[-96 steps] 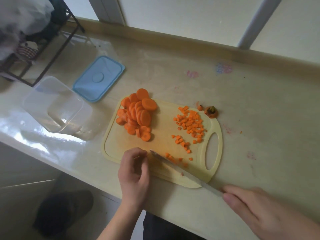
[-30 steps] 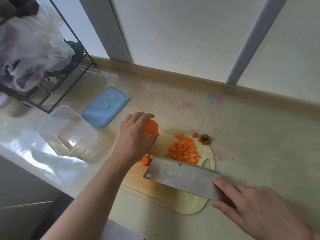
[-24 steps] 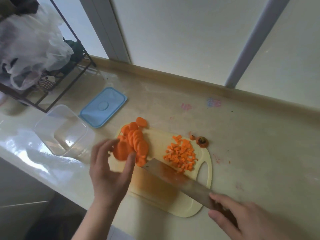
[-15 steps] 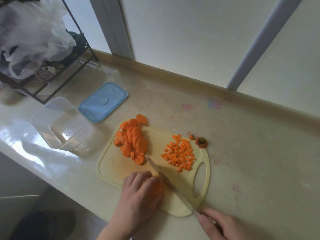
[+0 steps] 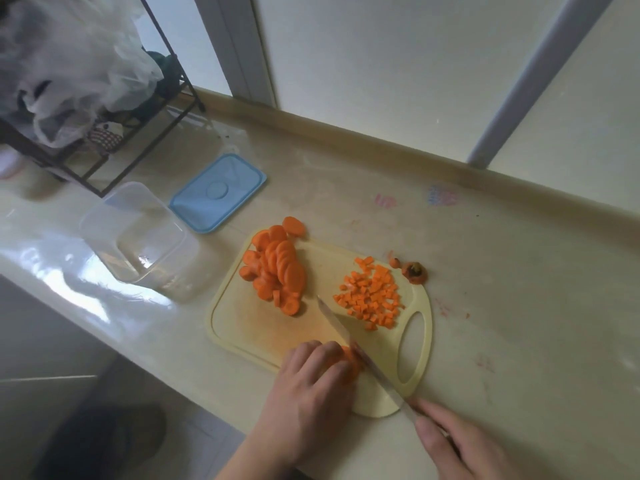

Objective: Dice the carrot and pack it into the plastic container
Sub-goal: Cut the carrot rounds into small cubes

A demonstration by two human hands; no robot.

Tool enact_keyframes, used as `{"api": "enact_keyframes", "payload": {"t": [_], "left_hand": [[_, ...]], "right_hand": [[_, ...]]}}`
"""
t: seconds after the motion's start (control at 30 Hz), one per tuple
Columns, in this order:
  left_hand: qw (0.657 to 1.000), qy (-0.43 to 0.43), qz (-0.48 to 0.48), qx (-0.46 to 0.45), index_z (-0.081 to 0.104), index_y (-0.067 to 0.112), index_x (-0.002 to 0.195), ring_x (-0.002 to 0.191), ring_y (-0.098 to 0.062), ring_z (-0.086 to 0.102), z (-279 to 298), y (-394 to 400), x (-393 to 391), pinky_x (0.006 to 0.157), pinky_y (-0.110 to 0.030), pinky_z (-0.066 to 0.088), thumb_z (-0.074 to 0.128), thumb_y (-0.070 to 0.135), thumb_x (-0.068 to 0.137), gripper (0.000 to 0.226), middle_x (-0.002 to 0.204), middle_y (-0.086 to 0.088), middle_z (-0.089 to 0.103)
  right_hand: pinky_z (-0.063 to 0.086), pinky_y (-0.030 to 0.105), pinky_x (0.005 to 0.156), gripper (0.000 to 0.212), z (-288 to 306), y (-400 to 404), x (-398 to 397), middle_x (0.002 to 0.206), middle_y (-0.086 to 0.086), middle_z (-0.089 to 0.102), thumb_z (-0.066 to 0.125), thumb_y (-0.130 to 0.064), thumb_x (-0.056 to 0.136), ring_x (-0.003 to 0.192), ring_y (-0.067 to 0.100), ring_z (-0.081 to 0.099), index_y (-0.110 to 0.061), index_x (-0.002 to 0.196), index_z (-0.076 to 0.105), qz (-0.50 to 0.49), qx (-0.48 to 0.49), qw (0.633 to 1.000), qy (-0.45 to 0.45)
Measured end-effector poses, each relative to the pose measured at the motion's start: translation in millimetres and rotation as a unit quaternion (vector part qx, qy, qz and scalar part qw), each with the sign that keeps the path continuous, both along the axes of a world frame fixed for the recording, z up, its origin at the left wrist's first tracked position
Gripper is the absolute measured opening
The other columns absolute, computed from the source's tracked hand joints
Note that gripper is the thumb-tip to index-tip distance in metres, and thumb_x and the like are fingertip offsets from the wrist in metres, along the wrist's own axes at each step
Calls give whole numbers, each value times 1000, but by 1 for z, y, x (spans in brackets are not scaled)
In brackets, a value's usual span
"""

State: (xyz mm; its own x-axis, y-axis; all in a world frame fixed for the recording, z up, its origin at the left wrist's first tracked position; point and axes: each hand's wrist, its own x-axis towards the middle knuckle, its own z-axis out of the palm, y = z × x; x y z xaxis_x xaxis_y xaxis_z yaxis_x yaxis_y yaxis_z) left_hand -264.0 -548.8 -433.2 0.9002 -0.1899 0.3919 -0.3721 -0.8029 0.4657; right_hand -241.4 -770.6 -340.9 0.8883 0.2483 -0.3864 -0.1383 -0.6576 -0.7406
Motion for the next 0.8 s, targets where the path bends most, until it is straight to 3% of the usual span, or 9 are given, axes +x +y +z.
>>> {"api": "enact_keyframes", "payload": {"t": [0.2, 0.33, 0.47, 0.57, 0.6, 0.63, 0.7, 0.77, 0.8], "left_hand": [[999, 32, -34, -1, 71, 5, 110, 102, -32, 59, -7, 3, -4, 92, -38, 50, 71, 4, 91, 19, 117, -8, 64], [997, 61, -41, -2, 70, 4, 119, 111, -33, 58, -11, 3, -9, 96, -39, 49, 77, -4, 82, 39, 127, -9, 62], [998, 50, -37, 0, 71, 4, 118, 108, -34, 59, -10, 2, -7, 97, -37, 49, 79, -6, 79, 41, 124, -9, 64], [999, 42, -26, -3, 72, 3, 116, 105, -35, 60, -8, 1, -7, 95, -37, 50, 76, -2, 83, 33, 123, -10, 64], [999, 39, -20, -4, 72, 3, 114, 104, -34, 60, -7, 0, -6, 95, -36, 50, 75, 0, 85, 29, 121, -10, 65], [999, 35, -14, -3, 73, 3, 112, 102, -32, 60, -6, -1, -6, 95, -34, 49, 74, 2, 86, 26, 119, -11, 65], [999, 32, -7, -1, 73, 3, 109, 100, -32, 60, -4, -3, -4, 95, -33, 49, 73, 1, 86, 23, 117, -10, 66], [999, 34, -3, 1, 73, 4, 108, 101, -31, 59, -4, -4, -3, 94, -33, 49, 74, 0, 84, 24, 117, -9, 65], [999, 35, -1, 0, 74, 4, 108, 102, -30, 58, -3, -4, -3, 94, -33, 50, 75, -1, 83, 25, 118, -9, 65]], "right_hand": [[31, -9, 81, 37, -9, -4, -23, 96, -50, 56, 36, -82, 60, 101, -30, 47, -77, 93, 52, -34, 15, 998, -40], [49, 13, 78, 27, -25, 7, -29, 113, -43, 56, 31, -73, 87, 99, 4, 68, -74, 107, 49, -12, 6, 981, -195], [17, 16, 114, 36, -22, -13, -22, 128, -16, 48, 22, -60, 97, 144, -4, 15, -50, 121, 47, 121, -88, 953, -263], [38, 21, 100, 38, -23, -4, -32, 110, -16, 64, 22, -70, 93, 131, 12, 48, -59, 115, 50, 54, -62, 967, -241], [46, 15, 75, 36, -24, 10, -41, 91, -11, 69, 23, -78, 86, 108, 32, 64, -69, 104, 53, -25, -32, 978, -205], [32, 3, 58, 33, -28, 17, -53, 71, -11, 66, 28, -83, 76, 87, 53, 64, -74, 91, 56, -92, 15, 979, -179], [20, -3, 66, 34, -36, 17, -58, 61, -28, 59, 31, -84, 71, 78, 60, 60, -72, 82, 61, -103, -17, 978, -180], [39, 13, 95, 46, -20, -1, -44, 104, -28, 66, 25, -74, 90, 105, 39, 64, -55, 105, 64, 94, -121, 969, -193], [31, 27, 109, 45, -20, -14, -35, 121, -18, 63, 26, -65, 95, 121, 28, 56, -46, 110, 64, 163, -167, 954, -187]]}}
